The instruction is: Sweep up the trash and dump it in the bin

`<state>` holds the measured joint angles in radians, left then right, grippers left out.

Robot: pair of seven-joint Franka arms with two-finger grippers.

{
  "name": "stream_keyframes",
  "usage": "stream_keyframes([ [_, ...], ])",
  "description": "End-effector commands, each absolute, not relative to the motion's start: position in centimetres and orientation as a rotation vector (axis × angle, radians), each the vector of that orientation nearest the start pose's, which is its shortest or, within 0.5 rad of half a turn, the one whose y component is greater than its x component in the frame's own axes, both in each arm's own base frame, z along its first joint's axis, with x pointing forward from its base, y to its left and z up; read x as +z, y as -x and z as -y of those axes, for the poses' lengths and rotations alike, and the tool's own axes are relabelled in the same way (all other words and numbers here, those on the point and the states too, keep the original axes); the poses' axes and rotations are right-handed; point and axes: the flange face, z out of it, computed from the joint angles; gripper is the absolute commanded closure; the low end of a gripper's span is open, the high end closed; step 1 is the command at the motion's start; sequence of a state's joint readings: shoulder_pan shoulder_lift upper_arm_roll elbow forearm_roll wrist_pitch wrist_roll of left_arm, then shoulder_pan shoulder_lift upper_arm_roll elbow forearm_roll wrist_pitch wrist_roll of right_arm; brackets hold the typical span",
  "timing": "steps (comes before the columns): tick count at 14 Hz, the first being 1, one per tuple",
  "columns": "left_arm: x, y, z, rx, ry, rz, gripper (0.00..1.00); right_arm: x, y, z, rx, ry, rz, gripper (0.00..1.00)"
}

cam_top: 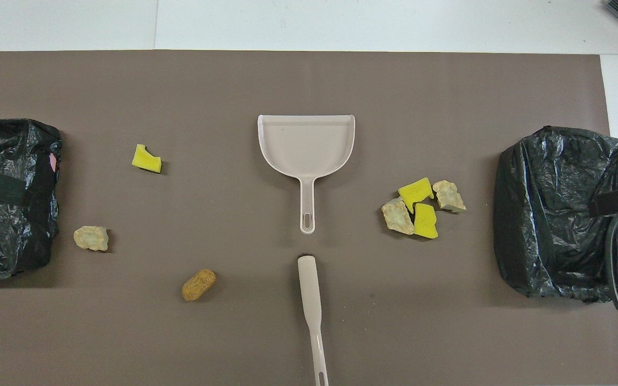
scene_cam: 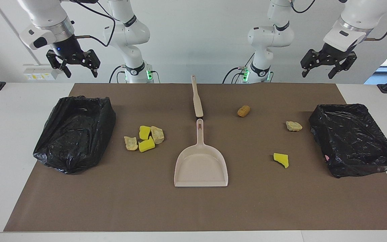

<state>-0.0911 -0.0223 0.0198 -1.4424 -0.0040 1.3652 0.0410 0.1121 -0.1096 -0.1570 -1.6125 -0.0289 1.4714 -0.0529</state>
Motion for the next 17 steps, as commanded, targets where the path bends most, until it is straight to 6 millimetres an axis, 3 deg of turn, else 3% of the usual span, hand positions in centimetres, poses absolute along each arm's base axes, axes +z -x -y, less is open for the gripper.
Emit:
stream_keyframes([
  [1,68.0,-52.1,3.2,0.078,3.155,-0.148,0.0,65.7,-50.8,3.7,0.033,3.159,0.043,0.0],
  [7,67.9,-52.1,3.1,0.082,3.151,-0.151,0.0,65.8,-50.9,3.7,0.031,3.158,0.046,0.0],
  [13,67.8,-51.6,6.8,0.079,3.151,-0.251,0.0,65.1,-49.9,3.3,0.054,3.15,0.055,0.0],
  [17,66.1,-48.1,10.6,0.144,3.138,-0.271,0.0,65.1,-49.9,3.3,0.054,3.15,0.048,0.0],
])
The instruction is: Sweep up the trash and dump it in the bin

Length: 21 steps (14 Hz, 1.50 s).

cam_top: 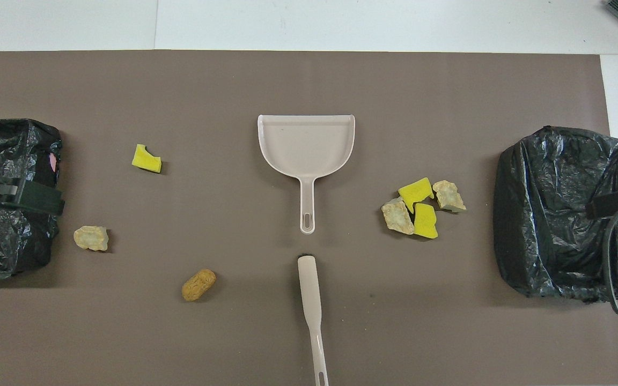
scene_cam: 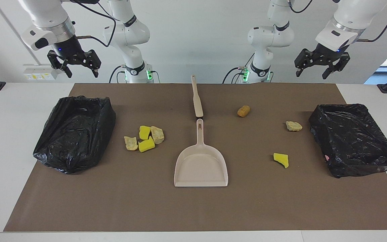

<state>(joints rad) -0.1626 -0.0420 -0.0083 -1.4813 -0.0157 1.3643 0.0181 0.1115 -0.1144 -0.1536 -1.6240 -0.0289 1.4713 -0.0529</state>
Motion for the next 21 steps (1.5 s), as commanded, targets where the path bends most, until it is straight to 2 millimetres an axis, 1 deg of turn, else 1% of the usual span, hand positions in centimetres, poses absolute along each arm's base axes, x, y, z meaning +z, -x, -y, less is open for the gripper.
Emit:
stream_keyframes([
  [1,65.1,-46.5,12.2,0.135,3.138,-0.265,0.0,65.0,-50.0,3.2,0.057,3.15,0.048,0.0],
  [3,62.4,-42.8,15.3,0.05,3.147,-0.256,0.0,64.8,-50.1,3.1,0.059,3.152,0.024,0.0],
  [5,59.3,-39.8,19.7,0.048,3.146,-0.255,0.0,64.7,-50.1,3.0,0.064,3.154,0.018,0.0],
  [6,57.9,-38.7,22.4,0.056,3.142,-0.26,0.0,64.7,-50.1,2.9,0.064,3.156,0.021,0.0],
  [8,54.7,-36.6,26.2,0.039,3.145,-0.26,0.0,64.5,-50.3,2.8,0.074,3.159,0.025,0.0],
  [9,53.4,-35.5,27.9,0.02,3.153,-0.256,0.0,64.1,-50.5,2.6,0.091,3.161,0.023,0.0],
  [10,52.4,-34.6,29.1,0.016,3.155,-0.248,0.0,63.2,-51.2,2.0,0.121,3.165,0.003,0.0],
  [11,51.6,-33.6,30.3,0.023,3.151,-0.254,0.0,62.6,-51.9,1.1,0.139,3.17,-0.057,0.0],
  [12,50.2,-32.6,31.8,0.029,3.144,-0.288,0.0,62.8,-52.5,-0.8,0.129,3.176,-0.078,0.0],
  [13,49.0,-31.8,32.9,0.021,3.149,-0.28,0.0,61.4,-53.6,-2.6,0.164,3.17,-0.08,0.0],
  [14,47.5,-30.6,34.2,0.016,3.151,-0.281,0.0,59.9,-54.6,-3.6,0.187,3.172,-0.093,0.0],
  [15,45.0,-29.2,36.5,0.041,3.136,-0.269,0.0,59.2,-56.2,-5.8,0.173,3.175,-0.108,0.0],
  [16,42.9,-28.2,38.3,0.056,3.125,-0.237,0.0,58.2,-57.6,-7.0,0.168,3.155,-0.143,0.0],
  [17,41.7,-27.4,39.8,0.038,3.139,-0.222,0.0,56.4,-59.2,-8.9,0.175,3.112,-0.141,0.0],
  [18,40.5,-26.7,41.3,0.012,3.159,-0.212,0.0,54.7,-60.5,-11.1,0.161,3.109,-0.127,0.0],
  [19,39.0,-26.1,42.7,-0.007,3.178,-0.178,0.0,52.3,-61.8,-14.0,0.147,3.116,-0.123,0.0],
  [20,37.9,-24.9,43.7,0.001,3.173,-0.189,0.0,49.9,-63.1,-16.8,0.135,3.116,-0.124,0.0],
  [21,37.3,-24.0,44.0,0.004,3.169,-0.213,0.0,48.3,-63.7,-18.9,0.122,3.116,-0.15,0.0],
])
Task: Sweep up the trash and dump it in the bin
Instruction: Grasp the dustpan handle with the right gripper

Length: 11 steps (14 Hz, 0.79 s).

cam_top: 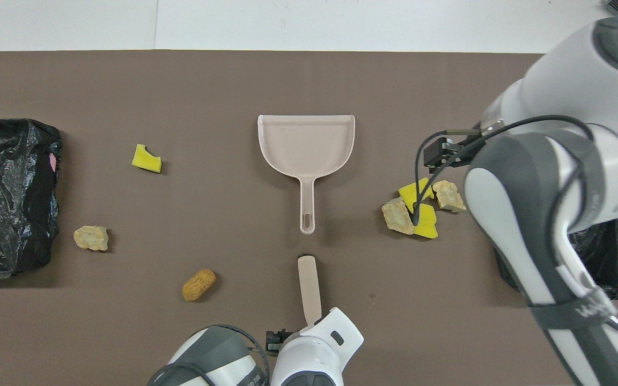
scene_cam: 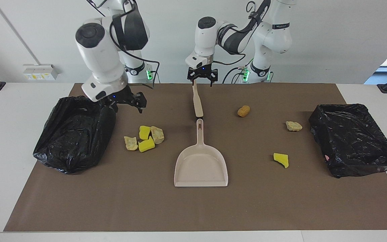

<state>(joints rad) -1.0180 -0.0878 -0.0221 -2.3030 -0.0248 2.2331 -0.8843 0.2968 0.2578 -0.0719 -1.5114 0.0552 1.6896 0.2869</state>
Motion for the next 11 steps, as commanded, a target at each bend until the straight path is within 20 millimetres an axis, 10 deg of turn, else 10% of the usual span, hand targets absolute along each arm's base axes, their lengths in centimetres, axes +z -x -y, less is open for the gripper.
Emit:
stream_keyframes([
  [1,37.1,-23.9,44.0,0.008,3.171,-0.195,0.0,47.0,-64.2,-20.8,0.117,3.113,-0.185,0.0],
  [5,34.5,-22.2,44.9,0.071,3.134,-0.19,0.0,41.9,-63.7,-28.7,0.148,3.061,-0.221,0.0],
  [11,33.8,-22.0,44.9,0.091,3.116,-0.138,0.38,37.1,-60.4,-37.2,0.254,3.025,-0.195,0.0],
])
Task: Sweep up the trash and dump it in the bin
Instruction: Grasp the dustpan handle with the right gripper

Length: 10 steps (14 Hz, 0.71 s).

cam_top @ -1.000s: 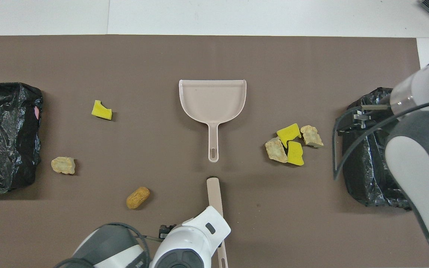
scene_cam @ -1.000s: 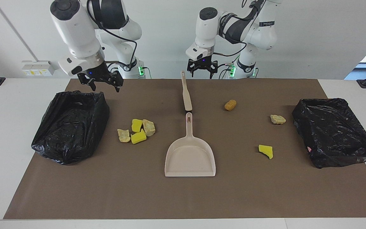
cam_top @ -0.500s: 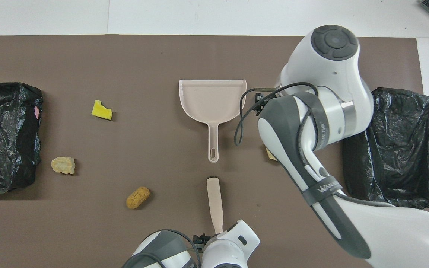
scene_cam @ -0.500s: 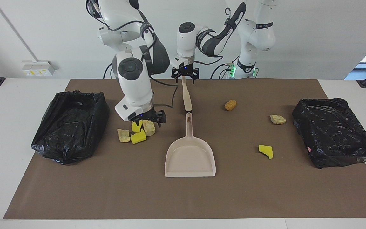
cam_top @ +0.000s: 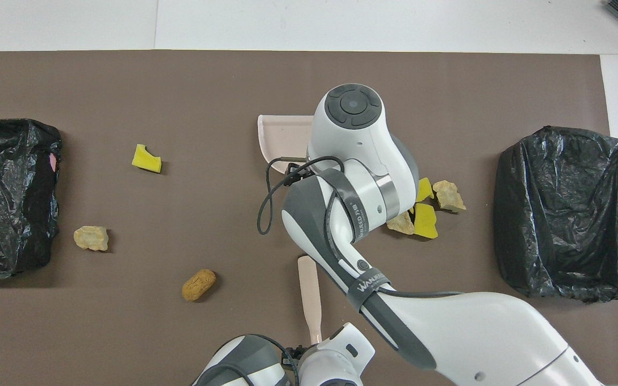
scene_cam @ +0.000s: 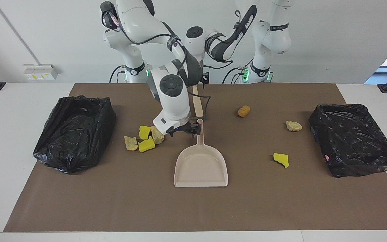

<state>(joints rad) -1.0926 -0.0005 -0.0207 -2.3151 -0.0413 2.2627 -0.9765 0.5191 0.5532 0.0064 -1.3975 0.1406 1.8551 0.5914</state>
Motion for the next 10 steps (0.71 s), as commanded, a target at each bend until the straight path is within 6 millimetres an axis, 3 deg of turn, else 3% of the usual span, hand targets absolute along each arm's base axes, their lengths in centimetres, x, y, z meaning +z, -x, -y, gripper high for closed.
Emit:
stream_keyframes([
  [1,33.8,-22.0,44.9,0.092,3.115,-0.141,0.44,36.8,-60.3,-37.5,0.25,3.019,-0.193,0.0],
  [4,34.2,-22.5,44.9,0.09,3.119,-0.132,0.98,34.7,-60.2,-38.1,0.263,3.034,-0.162,0.0],
  [6,34.9,-23.7,44.3,0.081,3.132,-0.107,1.0,34.7,-59.9,-38.2,0.271,3.05,-0.135,0.0],
  [7,35.4,-23.8,44.2,0.084,3.13,-0.1,1.0,34.7,-59.9,-38.2,0.27,3.052,-0.125,0.05],
  [9,36.7,-23.3,42.8,0.14,3.074,-0.103,1.0,34.7,-59.8,-38.2,0.28,3.055,-0.124,0.45],
  [10,37.5,-23.5,41.3,0.194,3.019,-0.076,1.0,34.6,-59.7,-38.2,0.286,3.057,-0.123,0.58],
])
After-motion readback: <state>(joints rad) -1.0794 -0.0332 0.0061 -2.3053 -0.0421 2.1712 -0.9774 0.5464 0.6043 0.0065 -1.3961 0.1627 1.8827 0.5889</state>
